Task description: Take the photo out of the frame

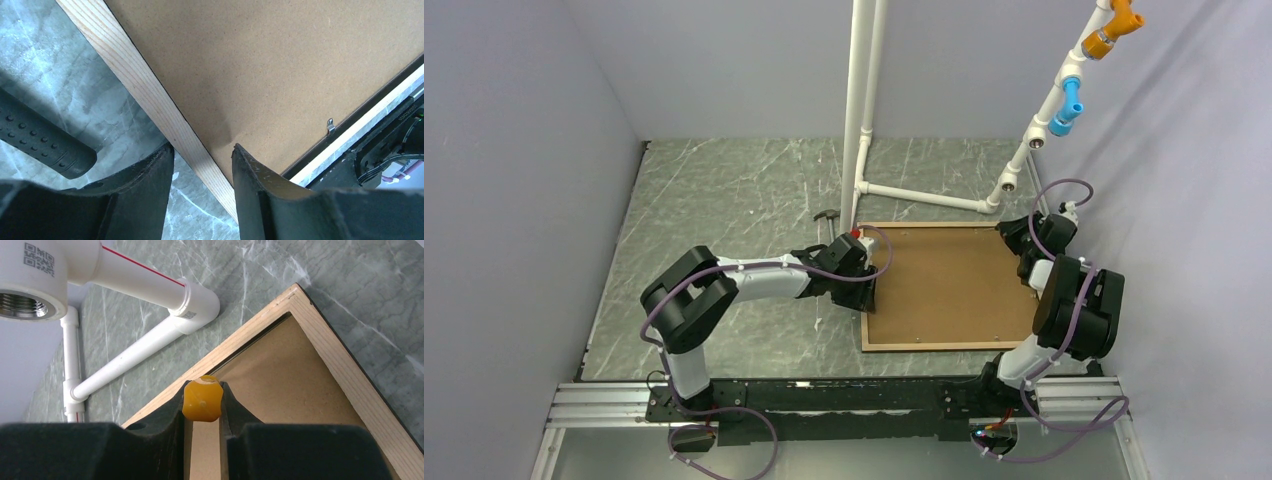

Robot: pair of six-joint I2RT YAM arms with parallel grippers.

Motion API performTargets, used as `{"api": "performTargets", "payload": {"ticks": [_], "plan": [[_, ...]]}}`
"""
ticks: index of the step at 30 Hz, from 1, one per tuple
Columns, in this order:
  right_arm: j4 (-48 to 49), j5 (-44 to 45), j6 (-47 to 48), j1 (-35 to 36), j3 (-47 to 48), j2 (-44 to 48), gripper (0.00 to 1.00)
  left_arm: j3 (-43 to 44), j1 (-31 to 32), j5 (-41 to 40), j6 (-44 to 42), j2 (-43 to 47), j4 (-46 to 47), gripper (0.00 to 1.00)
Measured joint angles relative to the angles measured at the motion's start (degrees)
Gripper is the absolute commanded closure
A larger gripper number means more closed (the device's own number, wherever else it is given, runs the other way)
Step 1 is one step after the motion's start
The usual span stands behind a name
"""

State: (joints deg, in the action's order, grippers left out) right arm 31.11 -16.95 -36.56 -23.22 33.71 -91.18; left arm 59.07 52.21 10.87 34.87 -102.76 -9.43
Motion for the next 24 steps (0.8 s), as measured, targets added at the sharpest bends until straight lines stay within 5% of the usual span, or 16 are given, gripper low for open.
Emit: {"api": "performTargets", "payload": {"ticks": [24], "plan": [[-0.5, -4.5, -0.5, 2.2, 1.7, -2.3, 1.00, 0.1, -0.1, 0.3, 0.0, -0.2, 0.1, 0.49]]}}
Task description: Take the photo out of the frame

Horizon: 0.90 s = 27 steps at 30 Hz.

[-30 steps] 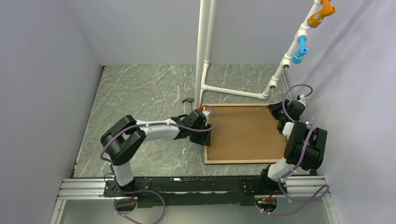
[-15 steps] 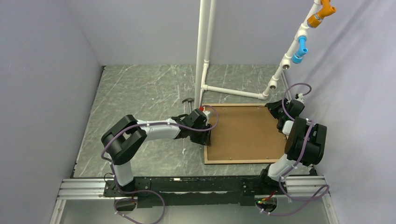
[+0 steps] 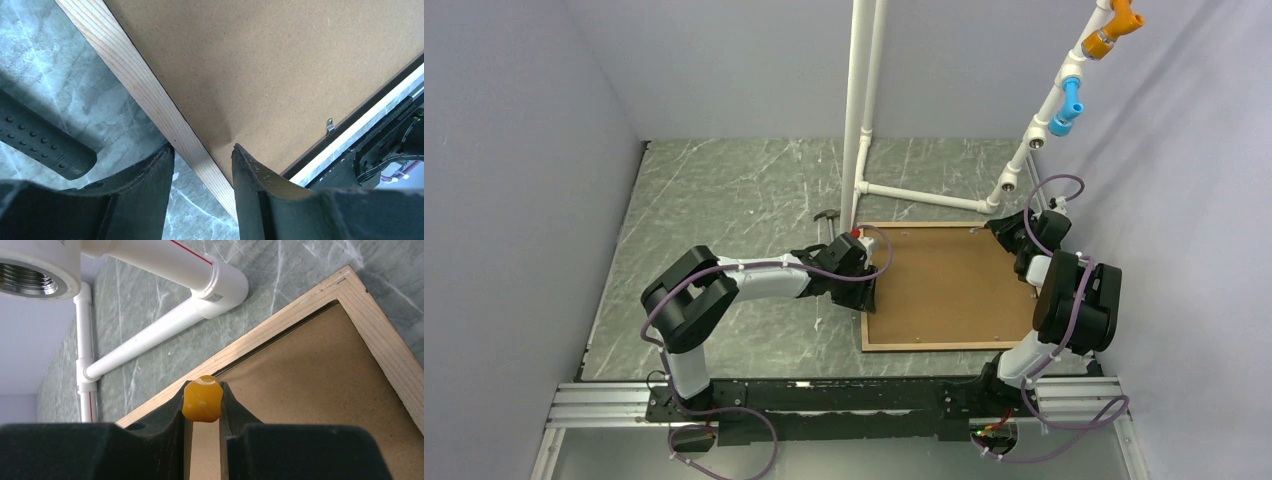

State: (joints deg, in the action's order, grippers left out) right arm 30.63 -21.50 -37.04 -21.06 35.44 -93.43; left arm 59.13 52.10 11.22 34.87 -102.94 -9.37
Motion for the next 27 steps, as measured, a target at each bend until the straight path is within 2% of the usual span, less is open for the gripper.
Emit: {"api": "performTargets", "payload": {"ticks": [7, 12, 16, 20, 27], "plan": [[-7.2, 2.2, 1.5, 1.9, 2.1, 2.3, 1.00, 0.0, 0.0, 0.0, 0.0, 0.0, 0.0, 0.49], [-16.8, 6.3, 2.4, 3.2, 2.6, 9.4, 1.00, 0.0, 0.0, 0.0, 0.1, 0.0, 0.1, 0.44], [-24.4, 14.4, 0.5, 3.7, 2.8, 20.6, 1.00, 0.0, 0.0, 0.2, 0.3, 0.0, 0.3, 0.42], [-33.7, 26.2, -3.5, 3.7, 2.8, 30.3, 1.00, 0.0, 0.0, 0.7, 0.3, 0.0, 0.5, 0.39], [-53.0, 44.2, -12.2, 3.7, 2.1, 36.8, 1.00, 0.3, 0.0, 1.5, 0.3, 0.0, 0.4, 0.33]]}}
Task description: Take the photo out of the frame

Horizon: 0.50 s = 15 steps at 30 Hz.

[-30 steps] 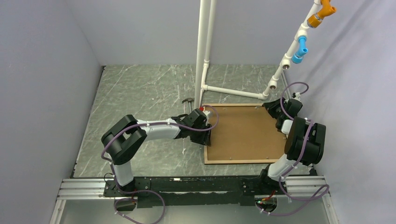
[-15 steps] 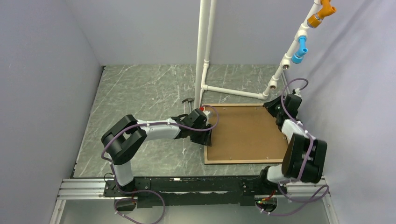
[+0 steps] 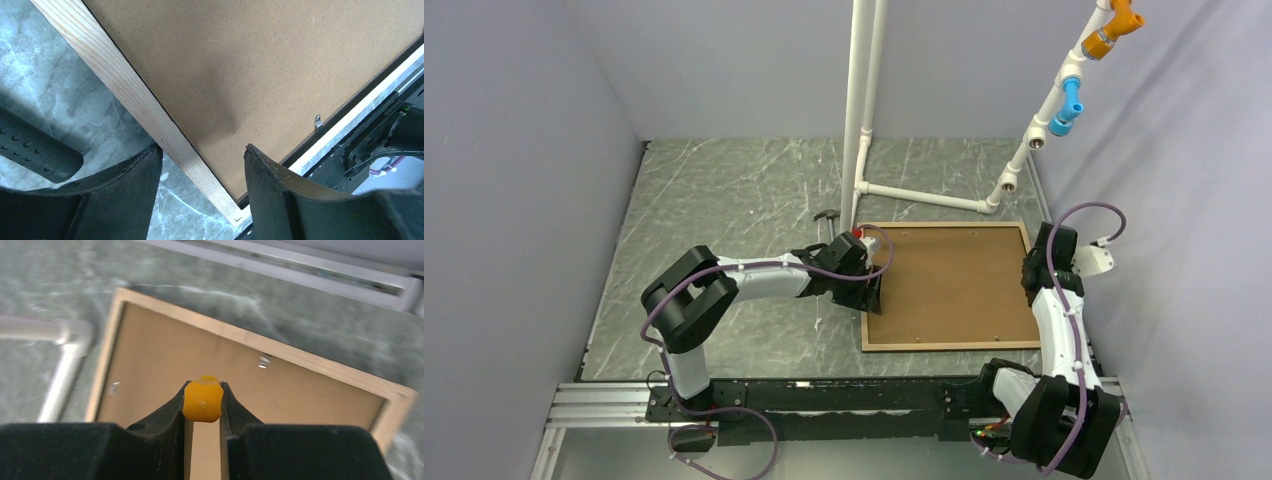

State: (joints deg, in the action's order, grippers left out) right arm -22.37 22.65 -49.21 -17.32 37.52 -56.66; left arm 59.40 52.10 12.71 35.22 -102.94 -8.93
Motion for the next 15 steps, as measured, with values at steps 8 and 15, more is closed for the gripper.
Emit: {"api": "performTargets", "payload": {"ticks": [8, 15], "plan": [[-11.4, 10.3, -5.5, 0.0, -0.4, 0.3, 1.00, 1.2, 0.0, 0.5, 0.5, -0.6, -1.3, 0.33], [-12.5, 13.8, -6.3, 0.0, -1.8, 0.3, 1.00, 1.7, 0.0, 0.5, 0.8, -1.0, -1.7, 0.35]]}}
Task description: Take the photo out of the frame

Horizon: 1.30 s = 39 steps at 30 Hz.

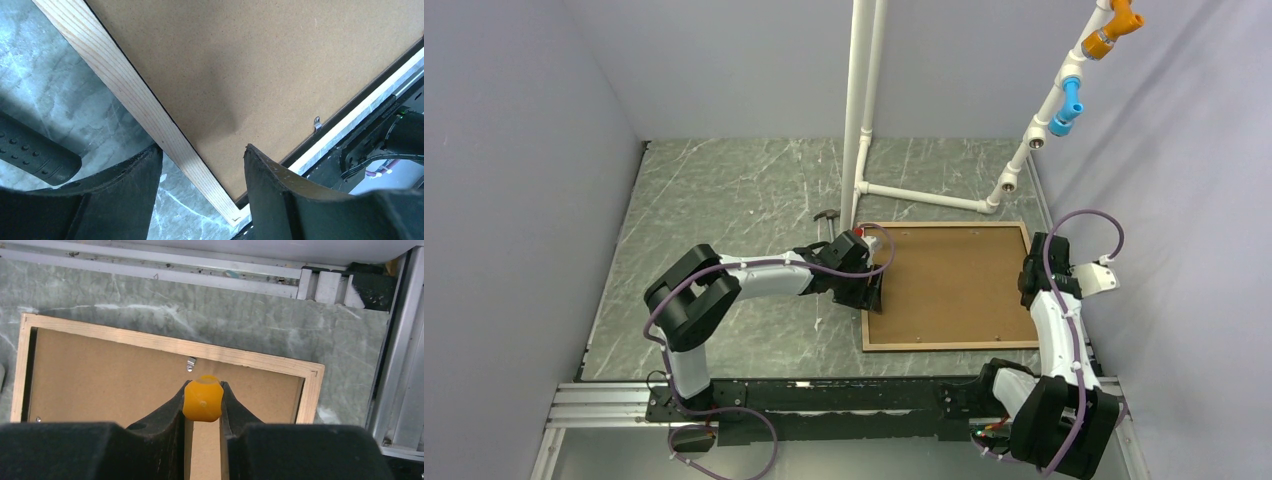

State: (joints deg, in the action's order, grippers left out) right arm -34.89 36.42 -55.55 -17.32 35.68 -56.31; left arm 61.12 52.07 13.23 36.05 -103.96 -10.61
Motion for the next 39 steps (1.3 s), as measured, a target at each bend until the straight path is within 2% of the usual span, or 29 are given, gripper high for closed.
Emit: {"api": "performTargets", "payload": {"ticks": [20, 39], "plan": [[6.6, 5.0, 1.8, 0.0, -2.9, -2.6, 1.00, -0.4, -0.4, 0.5, 0.6, -0.1, 0.9, 0.36], [13.5, 4.6, 2.7, 0.0, -3.2, -6.8, 1.00, -0.6, -0.4, 0.7, 0.6, -0.1, 1.4, 0.36]]}}
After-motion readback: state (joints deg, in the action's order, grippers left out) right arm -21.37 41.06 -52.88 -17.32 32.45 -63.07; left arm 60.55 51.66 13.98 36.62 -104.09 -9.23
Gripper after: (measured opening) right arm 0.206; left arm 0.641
